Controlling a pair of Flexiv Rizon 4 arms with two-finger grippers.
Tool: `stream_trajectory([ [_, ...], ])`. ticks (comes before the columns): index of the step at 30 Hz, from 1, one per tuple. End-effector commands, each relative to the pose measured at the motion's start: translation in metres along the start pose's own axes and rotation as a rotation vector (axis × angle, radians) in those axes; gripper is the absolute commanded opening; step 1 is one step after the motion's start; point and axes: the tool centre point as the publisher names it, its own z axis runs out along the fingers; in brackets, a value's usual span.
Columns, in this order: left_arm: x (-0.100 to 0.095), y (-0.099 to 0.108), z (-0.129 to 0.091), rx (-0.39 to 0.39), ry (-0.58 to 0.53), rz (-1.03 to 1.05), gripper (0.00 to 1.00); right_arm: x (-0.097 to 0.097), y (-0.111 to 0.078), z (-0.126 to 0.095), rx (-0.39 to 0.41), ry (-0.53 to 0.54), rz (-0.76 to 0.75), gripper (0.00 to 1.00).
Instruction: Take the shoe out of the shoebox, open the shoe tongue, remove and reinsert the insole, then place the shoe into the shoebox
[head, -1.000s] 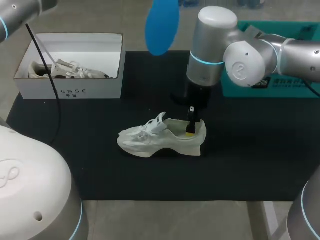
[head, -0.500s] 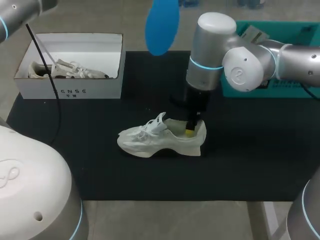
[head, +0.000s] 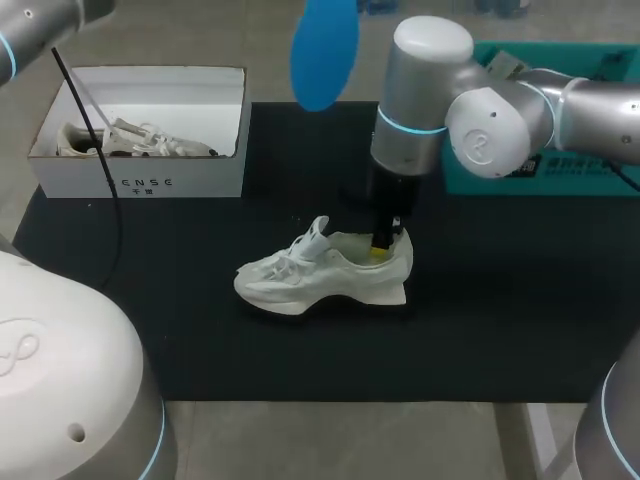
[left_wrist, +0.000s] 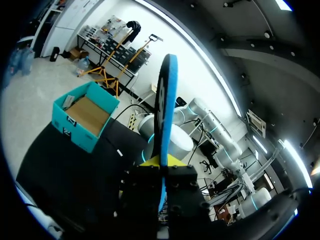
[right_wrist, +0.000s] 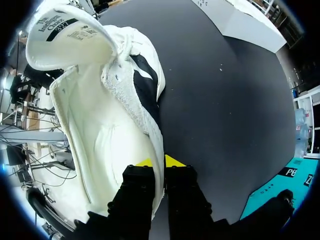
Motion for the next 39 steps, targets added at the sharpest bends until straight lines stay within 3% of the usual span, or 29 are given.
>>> stream_trajectory([
  [1,0.0,0.001,0.0,0.002,-0.001,0.001,0.0,0.009,-0.01,-0.046,0.005,-0.049,0.006,0.0],
  [7,0.0,0.001,0.0,0.002,-0.001,0.001,0.0,0.006,-0.016,-0.09,0.015,-0.077,0.003,0.0],
  [12,0.0,0.001,0.0,0.002,-0.001,0.001,0.0,0.003,-0.018,-0.106,0.019,-0.078,-0.016,0.0],
  [39,0.0,0.001,0.0,0.002,-0.001,0.001,0.0,-0.003,-0.015,-0.108,0.04,-0.068,0.002,0.0],
])
